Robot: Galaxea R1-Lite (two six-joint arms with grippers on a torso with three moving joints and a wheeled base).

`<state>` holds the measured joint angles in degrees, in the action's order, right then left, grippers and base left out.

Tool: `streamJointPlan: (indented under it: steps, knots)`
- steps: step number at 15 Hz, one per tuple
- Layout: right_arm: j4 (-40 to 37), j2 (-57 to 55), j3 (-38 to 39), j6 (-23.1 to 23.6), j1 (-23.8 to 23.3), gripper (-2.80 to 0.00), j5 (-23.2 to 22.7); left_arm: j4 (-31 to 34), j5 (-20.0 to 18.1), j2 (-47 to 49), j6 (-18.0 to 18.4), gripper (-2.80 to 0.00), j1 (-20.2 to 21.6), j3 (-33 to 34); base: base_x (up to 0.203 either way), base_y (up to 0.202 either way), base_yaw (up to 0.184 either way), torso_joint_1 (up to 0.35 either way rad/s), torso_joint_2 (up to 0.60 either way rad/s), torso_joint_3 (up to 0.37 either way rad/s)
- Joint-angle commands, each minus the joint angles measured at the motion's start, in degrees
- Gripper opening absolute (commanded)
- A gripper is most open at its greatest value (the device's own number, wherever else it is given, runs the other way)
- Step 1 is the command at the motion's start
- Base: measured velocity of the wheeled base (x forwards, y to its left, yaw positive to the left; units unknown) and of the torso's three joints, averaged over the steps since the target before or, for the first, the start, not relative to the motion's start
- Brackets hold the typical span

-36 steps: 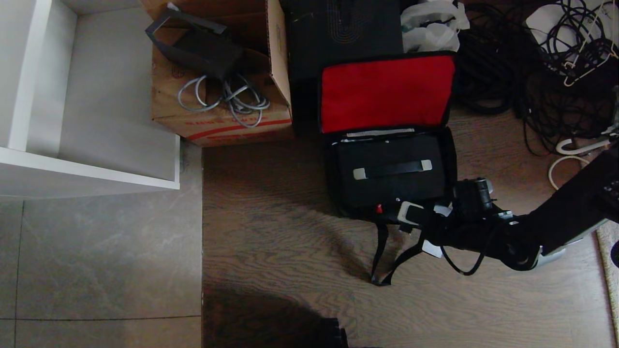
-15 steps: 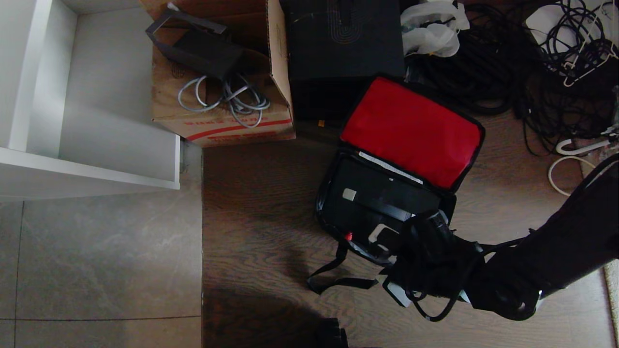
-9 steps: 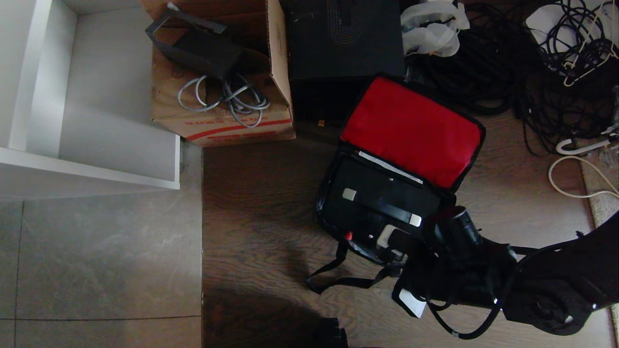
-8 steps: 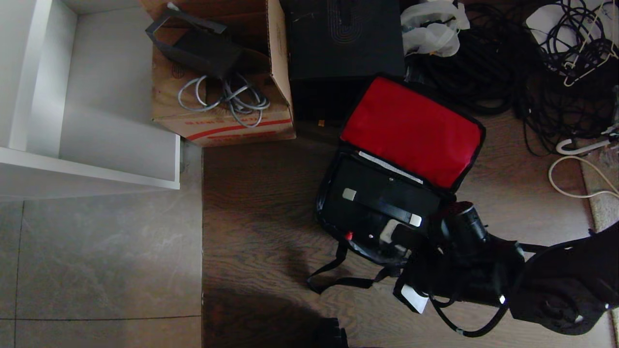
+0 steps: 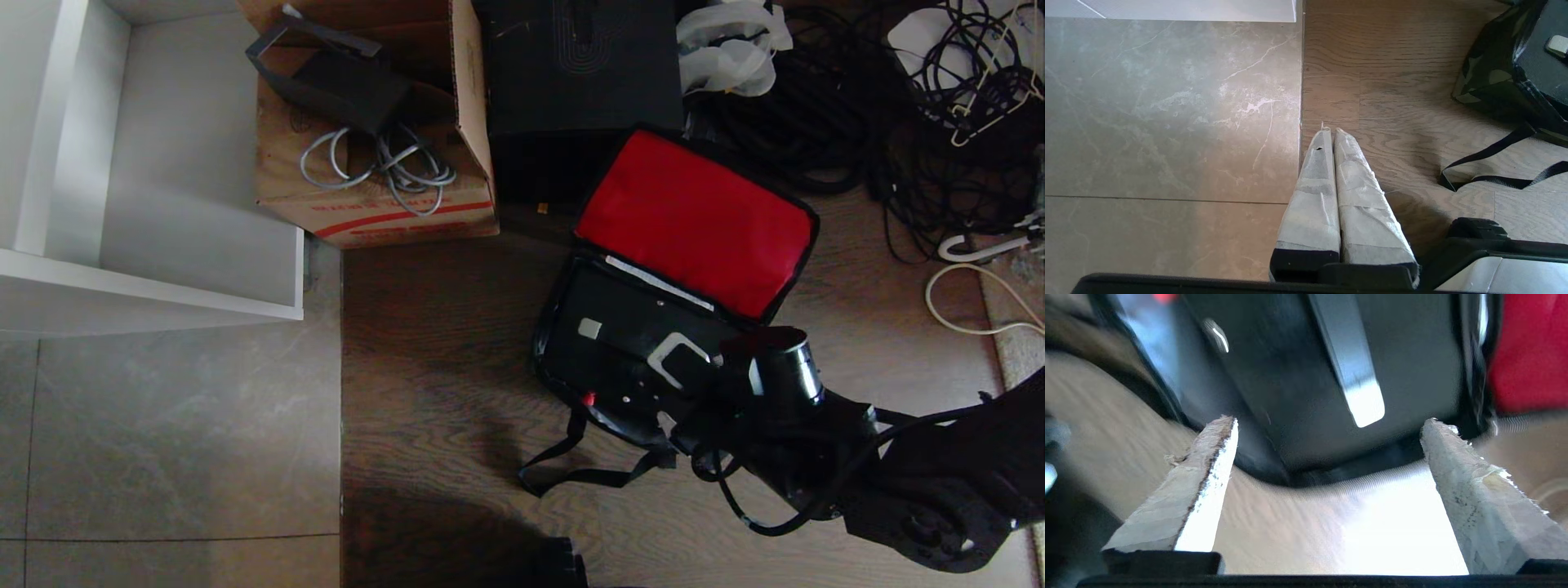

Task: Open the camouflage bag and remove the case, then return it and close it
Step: Grip the handle

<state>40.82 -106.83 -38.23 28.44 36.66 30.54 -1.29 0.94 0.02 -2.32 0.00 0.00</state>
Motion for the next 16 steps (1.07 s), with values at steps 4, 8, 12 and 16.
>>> streamJointPlan:
  steps: [4,8,12,16]
  knots:
    - [10.6,-7.6,-0.6,5.8,2.2,0.0,5.5,0.0,0.0,0.0,-0.1,-2.8,0.0,0.6,0.0,0.0,0.0,0.0,0.0,0.0]
    - [20.0,-12.1,-1.6,15.2,2.4,0.0,11.8,0.0,0.0,0.0,-0.1,-2.8,0.0,0.6,0.0,0.0,0.0,0.0,0.0,0.0]
    - [25.9,-15.1,-3.7,21.2,2.3,0.0,13.2,0.0,0.0,0.0,0.0,-2.8,0.0,0.6,0.0,0.0,0.0,0.0,0.0,0.0]
    - [26.9,-12.0,-1.8,23.1,2.3,0.0,13.4,0.0,0.0,0.0,-0.1,-2.8,0.0,0.6,0.0,0.0,0.0,0.0,0.0,0.0]
